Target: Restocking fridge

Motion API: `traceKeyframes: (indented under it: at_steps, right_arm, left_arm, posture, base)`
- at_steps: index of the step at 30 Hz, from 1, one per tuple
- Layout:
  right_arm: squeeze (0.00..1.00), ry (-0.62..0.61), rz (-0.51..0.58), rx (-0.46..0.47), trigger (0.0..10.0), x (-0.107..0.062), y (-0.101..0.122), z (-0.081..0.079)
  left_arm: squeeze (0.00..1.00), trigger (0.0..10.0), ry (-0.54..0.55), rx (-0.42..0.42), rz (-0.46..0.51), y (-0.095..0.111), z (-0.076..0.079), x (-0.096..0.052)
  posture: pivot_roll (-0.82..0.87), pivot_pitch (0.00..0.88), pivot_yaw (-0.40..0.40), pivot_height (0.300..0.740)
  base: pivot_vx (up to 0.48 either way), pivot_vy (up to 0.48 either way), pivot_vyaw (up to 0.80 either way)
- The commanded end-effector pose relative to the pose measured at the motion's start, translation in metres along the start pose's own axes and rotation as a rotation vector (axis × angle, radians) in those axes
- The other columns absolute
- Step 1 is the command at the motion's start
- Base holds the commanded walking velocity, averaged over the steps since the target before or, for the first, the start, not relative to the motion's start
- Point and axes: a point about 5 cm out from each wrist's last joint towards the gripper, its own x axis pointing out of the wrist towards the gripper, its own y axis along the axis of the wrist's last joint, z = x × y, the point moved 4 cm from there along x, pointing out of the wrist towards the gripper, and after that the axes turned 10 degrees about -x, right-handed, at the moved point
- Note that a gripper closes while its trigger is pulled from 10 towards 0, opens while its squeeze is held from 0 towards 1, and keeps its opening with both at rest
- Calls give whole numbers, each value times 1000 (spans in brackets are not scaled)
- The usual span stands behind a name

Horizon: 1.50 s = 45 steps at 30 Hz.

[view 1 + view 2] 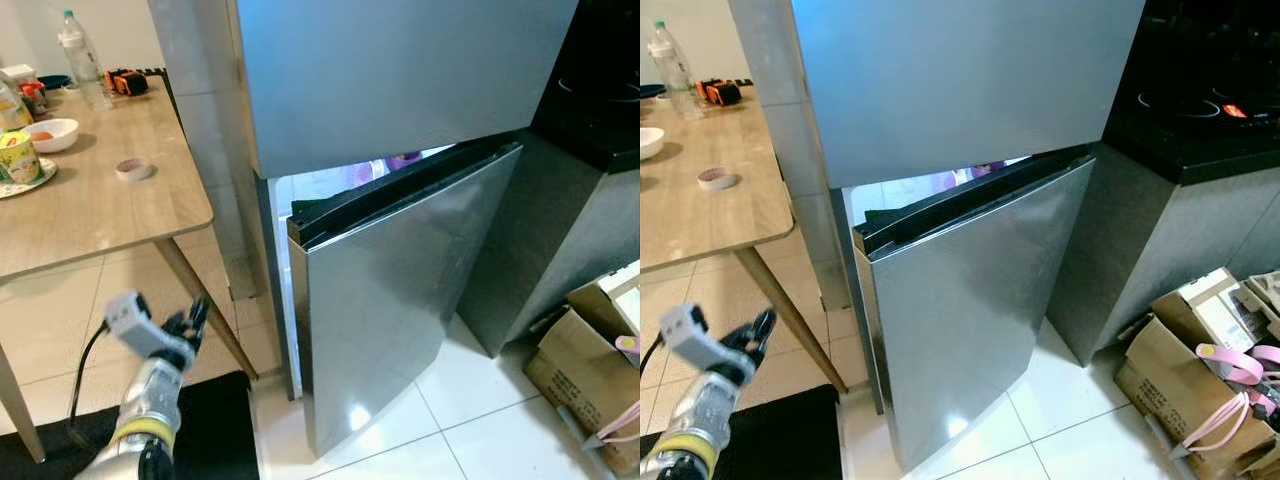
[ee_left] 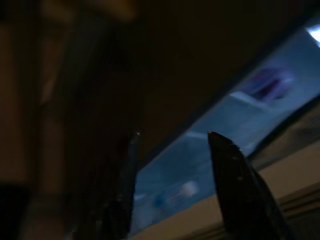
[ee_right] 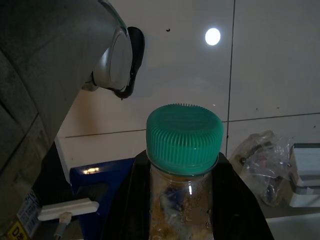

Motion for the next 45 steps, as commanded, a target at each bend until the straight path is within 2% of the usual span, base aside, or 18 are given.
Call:
traceKeyframes:
  at_steps: [1, 2, 3, 4, 5, 6, 11, 14, 15, 17, 21, 34, 37, 39, 40, 42, 43, 45]
  right_arm:
    - [0, 4, -6, 11, 10000, 0, -4, -2]
    - [0, 4, -6, 11, 10000, 0, -4, -2]
    - [0, 4, -6, 11, 10000, 0, -4, -2]
    - [0, 4, -6, 10, 10000, 0, -4, -2]
    - [0, 4, -6, 10, 10000, 0, -4, -2]
    - [0, 3, -5, 10, 10000, 0, -4, -2]
    - [0, -2, -3, 11, 10000, 0, -4, -1]
    - [0, -5, -2, 13, 10000, -1, -4, 0]
    - [0, -6, -2, 16, 10000, -1, -5, 0]
    - [0, -7, -3, 17, 10000, -1, -5, 0]
    - [0, -7, -6, 16, 10000, -1, -6, 1]
    - [0, -10, -8, 21, 10000, -1, -8, 2]
    - [0, -12, -9, 20, 10000, -1, -8, 3]
    - [0, -13, -9, 17, 10000, -1, -7, 4]
    - [0, -13, -9, 17, 10000, -1, -7, 4]
    - [0, -14, -6, 14, 10000, -1, -6, 4]
    - [0, -14, -6, 14, 10000, -1, -6, 4]
    - [0, -15, -5, 12, 10000, -1, -5, 5]
  left_arm:
    - [0, 0, -49, -29, -11, -5, 11, 5]
    - [0, 0, -70, -34, -10, -5, 19, 11]
    - [0, 0, -70, -34, -10, -5, 19, 11]
    - [0, 784, -87, -46, -3, -4, 26, 16]
    - [0, 784, -87, -46, -3, -4, 26, 16]
    - [0, 9686, -96, -57, 1, -3, 32, 20]
    - [0, 10000, -154, -153, -30, -9, 50, 29]
    - [0, 10000, -201, -190, -89, -22, 60, 30]
    - [0, 10000, -245, -220, -140, -35, 69, 31]
    - [0, 10000, -257, -230, -152, -38, 72, 31]
    - [0, 10000, -301, -267, -249, -60, 86, 30]
    - [0, 10000, -350, -338, -326, -78, 104, 29]
    - [0, 10000, -424, -365, -404, -93, 117, 23]
    - [0, 10000, -492, -378, -485, -115, 130, 13]
    - [0, 10000, -492, -378, -485, -115, 130, 13]
    - [0, 10000, -555, -414, -597, -146, 144, -5]
    - [0, 10000, -555, -414, -597, -146, 144, -5]
    - [0, 10000, -607, -439, -677, -166, 154, -19]
  posture:
    - [-104, 25, 23, 734]
    - [-104, 25, 24, 734]
    - [-104, 25, 24, 734]
    - [-106, 22, 24, 734]
    - [-106, 22, 24, 734]
    - [-106, 22, 24, 734]
    - [-111, 22, 27, 734]
    - [-111, 22, 27, 734]
    - [-118, 24, 29, 734]
    - [-118, 24, 29, 734]
    - [-117, 28, 25, 734]
    - [-126, 33, 25, 734]
    - [-124, 30, 24, 734]
    - [-121, 26, 22, 734]
    - [-121, 26, 22, 734]
    - [-121, 26, 22, 734]
    - [-121, 26, 22, 734]
    - [-122, 21, 21, 734]
  base:
    - [0, 0, 0]
    - [0, 0, 0]
    - [0, 0, 0]
    - [0, 0, 0]
    - [0, 0, 0]
    - [0, 0, 0]
    - [0, 0, 0]
    - [0, 0, 0]
    - [0, 0, 0]
    - [0, 0, 0]
    - [0, 0, 0]
    - [0, 0, 0]
    - [0, 0, 0]
    - [0, 0, 0]
    - [0, 0, 0]
    - [0, 0, 0]
    - [0, 0, 0]
    - [0, 0, 0]
